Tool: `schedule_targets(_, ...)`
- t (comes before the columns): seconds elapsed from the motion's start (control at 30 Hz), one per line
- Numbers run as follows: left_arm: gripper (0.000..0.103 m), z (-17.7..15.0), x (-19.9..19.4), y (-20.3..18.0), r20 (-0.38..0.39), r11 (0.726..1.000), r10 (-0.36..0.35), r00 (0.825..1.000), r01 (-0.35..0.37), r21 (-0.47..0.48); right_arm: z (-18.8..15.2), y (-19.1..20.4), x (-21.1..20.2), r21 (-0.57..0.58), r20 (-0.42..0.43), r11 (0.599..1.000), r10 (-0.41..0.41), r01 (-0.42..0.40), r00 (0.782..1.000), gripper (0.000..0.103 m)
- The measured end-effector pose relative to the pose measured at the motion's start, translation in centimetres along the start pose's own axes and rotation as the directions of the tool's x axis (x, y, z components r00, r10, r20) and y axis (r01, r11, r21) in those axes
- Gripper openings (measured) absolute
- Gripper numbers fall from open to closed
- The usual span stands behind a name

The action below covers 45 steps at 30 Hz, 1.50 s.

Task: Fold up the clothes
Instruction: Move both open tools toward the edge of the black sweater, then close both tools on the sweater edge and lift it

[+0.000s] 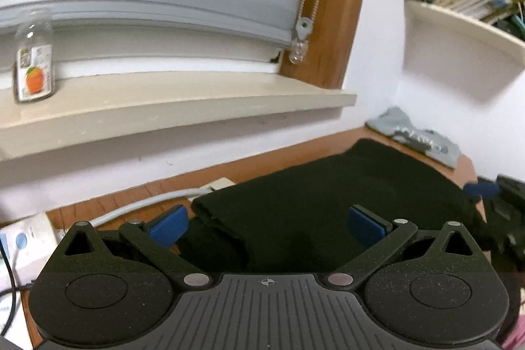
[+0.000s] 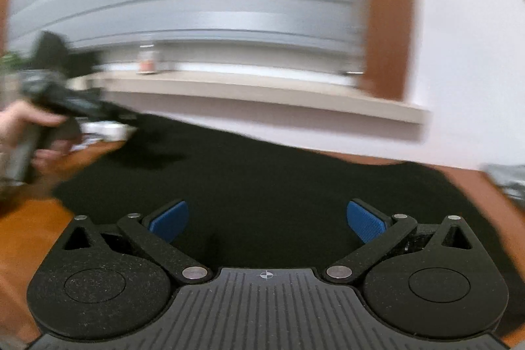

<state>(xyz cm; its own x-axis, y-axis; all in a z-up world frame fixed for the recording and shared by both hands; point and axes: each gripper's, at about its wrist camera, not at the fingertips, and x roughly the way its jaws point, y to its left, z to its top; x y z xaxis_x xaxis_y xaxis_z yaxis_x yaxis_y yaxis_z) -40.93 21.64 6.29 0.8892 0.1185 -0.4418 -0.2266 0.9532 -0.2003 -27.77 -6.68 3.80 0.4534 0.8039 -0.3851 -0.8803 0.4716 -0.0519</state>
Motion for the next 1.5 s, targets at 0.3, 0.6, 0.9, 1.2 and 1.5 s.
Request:
schedule_targets(0.3, 0.103, -0.6, 1.4, 1.6, -0.061, 0.998, 0.036, 0.997, -0.039, -0.056, 0.2, 9.0, 2.7, -0.125, -0.069, 0.961, 0.239, -0.247, 0.968, 0.103)
schedule_targets(0.6, 0.103, -1.5, 2.4, 3.5, -0.116, 0.989, 0.040, 0.992, -0.056, -0.134, 0.2, 15.2, 4.8, -0.350, -0.138, 0.892, 0.252, -0.285, 0.958, 0.097)
schedule_targets(0.9, 0.103, -2.2, 2.7, 4.0, -0.136, 0.986, 0.023, 0.990, -0.045, -0.158, 0.9, 15.4, 5.9, -0.394, -0.133, 0.880, 0.232, -0.267, 0.963, 0.066)
schedule_targets(1.2, 0.103, -2.2, 3.0, 4.6, -0.121, 0.973, -0.044, 0.992, 0.016, -0.229, 1.3, 14.1, 6.2, -0.362, -0.074, 0.899, 0.235, -0.245, 0.969, 0.035)
schedule_targets(1.5, 0.087, -2.3, 3.1, 5.8, -0.088, 0.895, -0.082, 0.993, 0.035, -0.444, 2.8, 11.8, 5.3, -0.285, -0.001, 0.927, 0.256, -0.246, 0.967, 0.034)
